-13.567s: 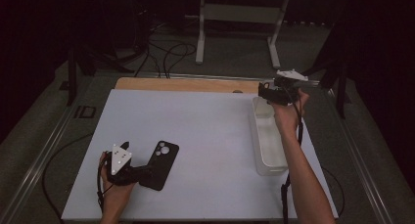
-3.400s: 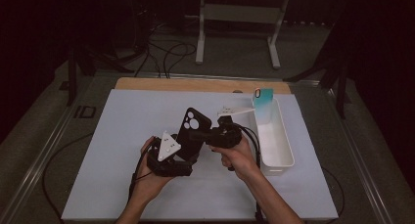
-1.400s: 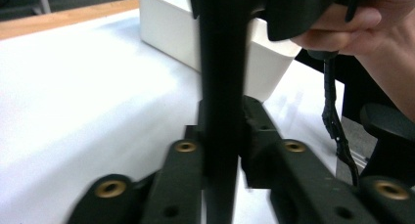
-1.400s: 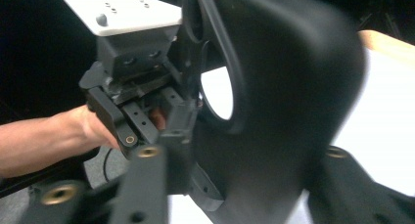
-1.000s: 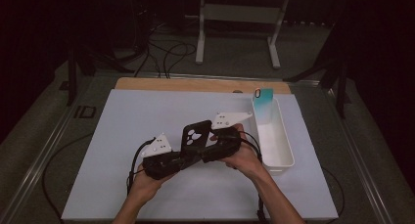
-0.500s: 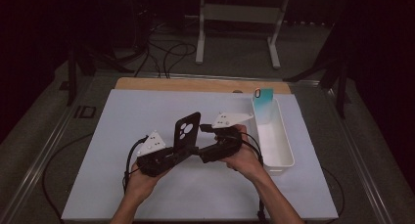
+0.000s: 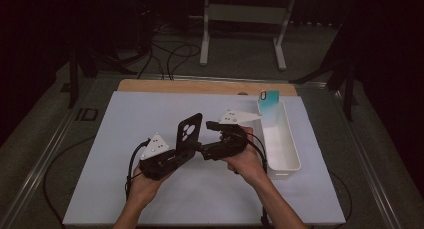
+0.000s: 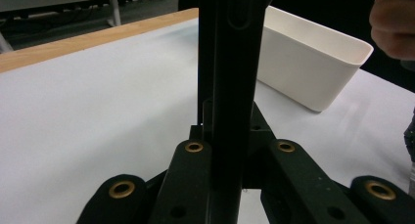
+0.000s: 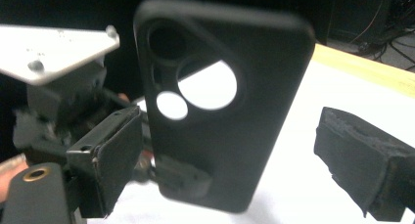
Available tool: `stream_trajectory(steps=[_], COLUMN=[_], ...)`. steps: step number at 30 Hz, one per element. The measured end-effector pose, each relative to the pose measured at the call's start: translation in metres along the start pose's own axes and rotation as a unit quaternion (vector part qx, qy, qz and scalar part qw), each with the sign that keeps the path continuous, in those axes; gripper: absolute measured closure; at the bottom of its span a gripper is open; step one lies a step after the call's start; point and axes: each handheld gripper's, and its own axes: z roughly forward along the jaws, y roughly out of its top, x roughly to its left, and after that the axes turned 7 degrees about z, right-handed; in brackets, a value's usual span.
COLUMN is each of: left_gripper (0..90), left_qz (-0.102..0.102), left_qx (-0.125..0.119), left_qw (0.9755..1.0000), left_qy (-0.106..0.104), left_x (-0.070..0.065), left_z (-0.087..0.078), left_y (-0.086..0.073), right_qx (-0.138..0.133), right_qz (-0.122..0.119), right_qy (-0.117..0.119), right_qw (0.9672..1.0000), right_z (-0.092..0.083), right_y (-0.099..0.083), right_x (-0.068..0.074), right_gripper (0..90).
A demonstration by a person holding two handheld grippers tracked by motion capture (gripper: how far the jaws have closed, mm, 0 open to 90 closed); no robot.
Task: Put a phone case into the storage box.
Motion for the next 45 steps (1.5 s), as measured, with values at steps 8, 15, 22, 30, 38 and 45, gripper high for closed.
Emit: stream_trajectory(steps=[8, 15, 22, 30, 38, 45], left_gripper=[85.4, 85.3, 85.4, 85.2, 84.0, 62.2], left_qz=[0.000, -0.004, -0.006, -0.006, -0.007, -0.009], left_qx=[0.006, 0.008, 0.007, 0.008, 0.007, 0.003], left_qw=[1.0000, 1.0000, 0.9999, 0.9999, 0.9999, 0.9999], left_qy=[0.000, 0.001, 0.003, -0.005, -0.006, -0.007], left_x=[-0.003, -0.008, -0.009, -0.011, -0.011, -0.006], left_z=[0.004, 0.008, 0.008, 0.009, 0.010, 0.005], left_y=[-0.001, 0.000, 0.000, 0.000, 0.000, 0.001], right_qx=[-0.023, -0.029, -0.034, -0.032, -0.032, -0.032], right_qz=[0.026, 0.038, 0.044, 0.042, 0.036, 0.034], right_qy=[-0.012, -0.026, -0.037, -0.048, -0.048, -0.049], right_qw=[0.9993, 0.9985, 0.9978, 0.9975, 0.9977, 0.9977], right_z=[0.005, 0.013, 0.017, 0.020, 0.018, 0.019], right_y=[0.006, 0.006, 0.004, 0.003, 0.003, 0.002], right_x=[0.006, 0.008, 0.008, 0.010, 0.011, 0.010], right_gripper=[12.1, 12.4, 9.9, 12.3, 14.0, 14.0])
